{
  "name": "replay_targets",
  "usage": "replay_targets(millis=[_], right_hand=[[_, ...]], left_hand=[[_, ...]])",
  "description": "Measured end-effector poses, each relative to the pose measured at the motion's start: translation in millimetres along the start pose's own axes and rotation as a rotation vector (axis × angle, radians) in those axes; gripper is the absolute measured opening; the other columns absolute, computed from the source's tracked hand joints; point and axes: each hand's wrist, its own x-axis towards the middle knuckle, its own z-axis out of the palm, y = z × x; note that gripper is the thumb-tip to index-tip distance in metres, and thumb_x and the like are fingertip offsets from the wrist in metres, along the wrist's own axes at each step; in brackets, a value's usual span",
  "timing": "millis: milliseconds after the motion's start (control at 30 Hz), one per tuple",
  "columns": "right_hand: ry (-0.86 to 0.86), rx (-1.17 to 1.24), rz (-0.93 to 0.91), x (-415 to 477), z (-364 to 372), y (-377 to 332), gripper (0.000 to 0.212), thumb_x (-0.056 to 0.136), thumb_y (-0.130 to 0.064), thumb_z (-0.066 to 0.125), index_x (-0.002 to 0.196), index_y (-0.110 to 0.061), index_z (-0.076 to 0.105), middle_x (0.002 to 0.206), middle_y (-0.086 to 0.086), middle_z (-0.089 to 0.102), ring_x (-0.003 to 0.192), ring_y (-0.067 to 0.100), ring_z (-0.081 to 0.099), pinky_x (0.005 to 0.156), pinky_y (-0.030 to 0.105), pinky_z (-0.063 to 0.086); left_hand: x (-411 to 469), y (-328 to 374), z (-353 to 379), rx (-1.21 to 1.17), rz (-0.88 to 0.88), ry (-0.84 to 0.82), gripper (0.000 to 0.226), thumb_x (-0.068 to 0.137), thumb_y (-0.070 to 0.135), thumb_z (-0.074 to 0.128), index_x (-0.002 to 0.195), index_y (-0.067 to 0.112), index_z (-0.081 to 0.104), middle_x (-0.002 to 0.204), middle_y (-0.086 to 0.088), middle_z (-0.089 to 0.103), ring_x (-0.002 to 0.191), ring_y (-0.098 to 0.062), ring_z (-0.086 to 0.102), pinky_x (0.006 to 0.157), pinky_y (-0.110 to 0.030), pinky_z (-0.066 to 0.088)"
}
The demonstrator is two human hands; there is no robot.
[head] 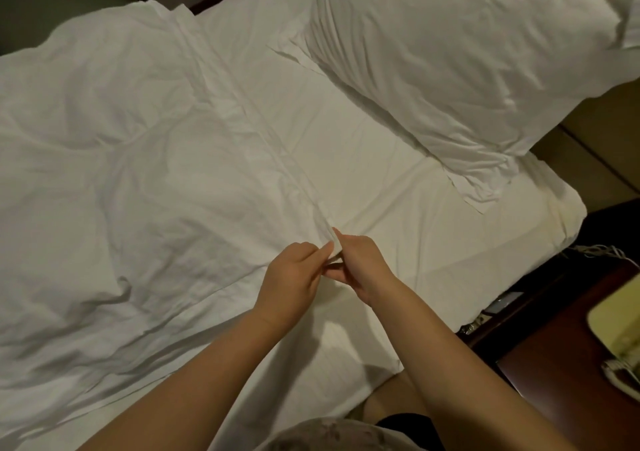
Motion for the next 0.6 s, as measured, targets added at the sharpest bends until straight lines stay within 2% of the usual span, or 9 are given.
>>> replay_targets(millis=[67, 133, 200, 300, 400, 467, 533, 600], right_hand=[[0.001, 0.029, 0.018, -0.4, -2.2, 0.8, 0.044, 0.098, -0.038, 0.050, 0.111, 0.002, 0.062, 0.090, 0.017, 0.071, 0.072, 0.021, 0.072, 0.064, 0.027, 0.058], [-0.013, 0.032, 0.021, -1.3, -4.4, 1.9, 0.041, 0.096, -0.041, 0.053, 0.105, -0.002, 0.060, 0.085, 0.015, 0.069, 0.070, 0.020, 0.071, 0.067, 0.028, 0.058], [-0.013, 0.028, -0.012, 0.6, -5.7, 3.5, 0.030, 0.097, -0.029, 0.054, 0.094, 0.000, 0.060, 0.081, 0.014, 0.064, 0.066, 0.018, 0.068, 0.070, 0.028, 0.059], [0.016, 0.027, -0.056, 2.2, -1.0, 7.0, 0.026, 0.100, -0.018, 0.049, 0.083, -0.001, 0.059, 0.077, 0.011, 0.061, 0.065, 0.016, 0.065, 0.074, 0.029, 0.059], [0.059, 0.061, -0.023, 1.9, -0.9, 8.0, 0.024, 0.100, -0.021, 0.048, 0.095, -0.002, 0.063, 0.088, 0.010, 0.067, 0.075, 0.019, 0.068, 0.068, 0.025, 0.058], [0.143, -0.054, -0.053, 2.8, -7.4, 8.0, 0.025, 0.100, -0.021, 0.047, 0.088, -0.006, 0.062, 0.088, 0.009, 0.065, 0.076, 0.019, 0.065, 0.065, 0.023, 0.056], [0.264, -0.328, -0.157, 0.4, -1.7, 4.4, 0.033, 0.099, -0.023, 0.045, 0.070, -0.011, 0.054, 0.074, 0.005, 0.059, 0.068, 0.017, 0.057, 0.064, 0.026, 0.050], [0.292, -0.386, -0.372, -12.7, 19.0, -0.4, 0.036, 0.097, -0.023, 0.051, 0.061, -0.019, 0.049, 0.062, -0.005, 0.053, 0.064, 0.015, 0.051, 0.066, 0.033, 0.045]], left_hand=[[-1.0, -2.9, 2.4, 0.021, 0.007, -0.031, 0.029, 0.085, 0.014, 0.044, 0.112, 0.020, 0.052, 0.066, -0.004, 0.055, 0.067, -0.011, 0.037, 0.055, -0.024, 0.038], [-0.5, -3.4, 4.7, 0.004, -0.032, -0.075, 0.024, 0.088, 0.022, 0.045, 0.110, 0.024, 0.054, 0.067, -0.002, 0.054, 0.067, -0.010, 0.038, 0.056, -0.024, 0.038], [1.8, -2.4, 3.3, -0.042, -0.100, -0.103, 0.025, 0.089, 0.028, 0.045, 0.107, 0.024, 0.062, 0.070, -0.001, 0.056, 0.068, -0.010, 0.044, 0.063, -0.022, 0.039], [3.8, 0.8, -2.3, -0.112, -0.242, -0.086, 0.026, 0.091, 0.026, 0.051, 0.094, 0.013, 0.072, 0.077, 0.000, 0.062, 0.074, -0.008, 0.052, 0.070, -0.016, 0.039], [12.6, 5.3, -15.2, -0.190, -0.544, 0.057, 0.015, 0.095, 0.015, 0.054, 0.085, 0.012, 0.065, 0.079, 0.006, 0.060, 0.075, -0.006, 0.052, 0.067, -0.011, 0.039], [24.4, 7.3, -32.2, -0.233, -0.729, 0.244, 0.014, 0.096, 0.013, 0.051, 0.083, 0.016, 0.058, 0.076, 0.006, 0.057, 0.072, -0.013, 0.052, 0.063, -0.006, 0.036], [39.5, 10.3, -50.5, -0.255, -0.692, 0.420, 0.015, 0.095, 0.013, 0.050, 0.082, 0.016, 0.053, 0.072, 0.007, 0.052, 0.069, -0.011, 0.047, 0.062, -0.007, 0.035], [51.2, 19.1, -65.0, -0.258, -0.515, 0.478, 0.013, 0.092, 0.011, 0.053, 0.080, 0.014, 0.057, 0.072, 0.008, 0.052, 0.068, -0.003, 0.046, 0.063, -0.008, 0.036]])
